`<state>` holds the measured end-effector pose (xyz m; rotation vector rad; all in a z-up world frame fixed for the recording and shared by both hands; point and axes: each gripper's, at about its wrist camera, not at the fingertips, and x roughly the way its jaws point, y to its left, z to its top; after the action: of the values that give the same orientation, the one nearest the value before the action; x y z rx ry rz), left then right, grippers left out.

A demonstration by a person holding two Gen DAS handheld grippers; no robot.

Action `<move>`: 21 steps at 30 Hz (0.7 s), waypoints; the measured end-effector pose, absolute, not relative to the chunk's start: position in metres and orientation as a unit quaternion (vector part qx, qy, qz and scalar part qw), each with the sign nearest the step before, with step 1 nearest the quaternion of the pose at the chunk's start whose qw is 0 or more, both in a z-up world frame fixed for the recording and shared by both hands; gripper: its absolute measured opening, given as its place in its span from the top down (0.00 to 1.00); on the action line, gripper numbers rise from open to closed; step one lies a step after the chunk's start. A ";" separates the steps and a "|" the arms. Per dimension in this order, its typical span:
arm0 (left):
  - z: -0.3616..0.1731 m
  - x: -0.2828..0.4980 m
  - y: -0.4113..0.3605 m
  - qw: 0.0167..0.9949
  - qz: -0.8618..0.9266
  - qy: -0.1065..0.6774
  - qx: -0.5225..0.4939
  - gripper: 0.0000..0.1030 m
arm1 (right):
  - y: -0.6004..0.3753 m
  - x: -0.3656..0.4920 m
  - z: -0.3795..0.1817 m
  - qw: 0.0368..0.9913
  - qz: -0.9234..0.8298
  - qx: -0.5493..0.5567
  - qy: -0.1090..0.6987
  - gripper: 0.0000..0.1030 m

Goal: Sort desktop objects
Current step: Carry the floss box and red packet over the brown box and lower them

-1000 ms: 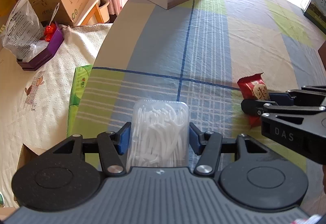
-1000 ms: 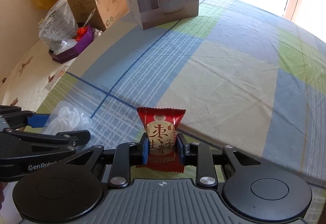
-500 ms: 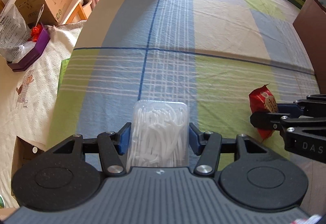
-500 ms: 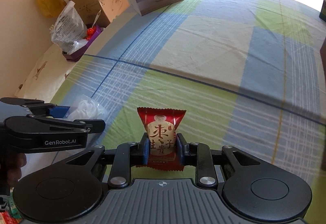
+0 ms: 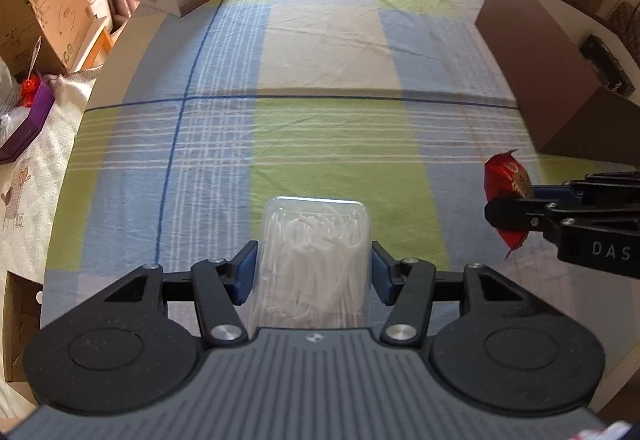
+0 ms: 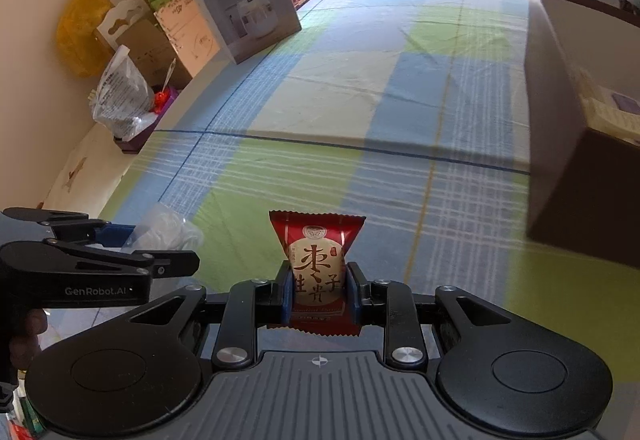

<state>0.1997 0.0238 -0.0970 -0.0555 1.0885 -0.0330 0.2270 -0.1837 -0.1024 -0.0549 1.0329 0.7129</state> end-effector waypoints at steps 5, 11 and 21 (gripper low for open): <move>-0.075 0.196 -0.018 0.867 -0.051 0.496 -0.019 0.49 | -0.225 0.216 -0.090 0.819 0.312 -0.013 0.482 0.77; -0.056 0.196 -0.069 0.873 -0.096 0.478 -0.014 0.49 | -0.277 0.209 -0.073 0.837 0.283 -0.002 0.467 0.77; -0.032 0.208 -0.154 0.880 -0.155 0.450 -0.002 0.49 | -0.368 0.217 -0.040 0.866 0.245 0.024 0.436 0.77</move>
<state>0.2076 -0.1539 -0.0317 -0.0033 0.9370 -0.3235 0.2169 -0.3681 -0.0403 0.0510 0.9140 0.5123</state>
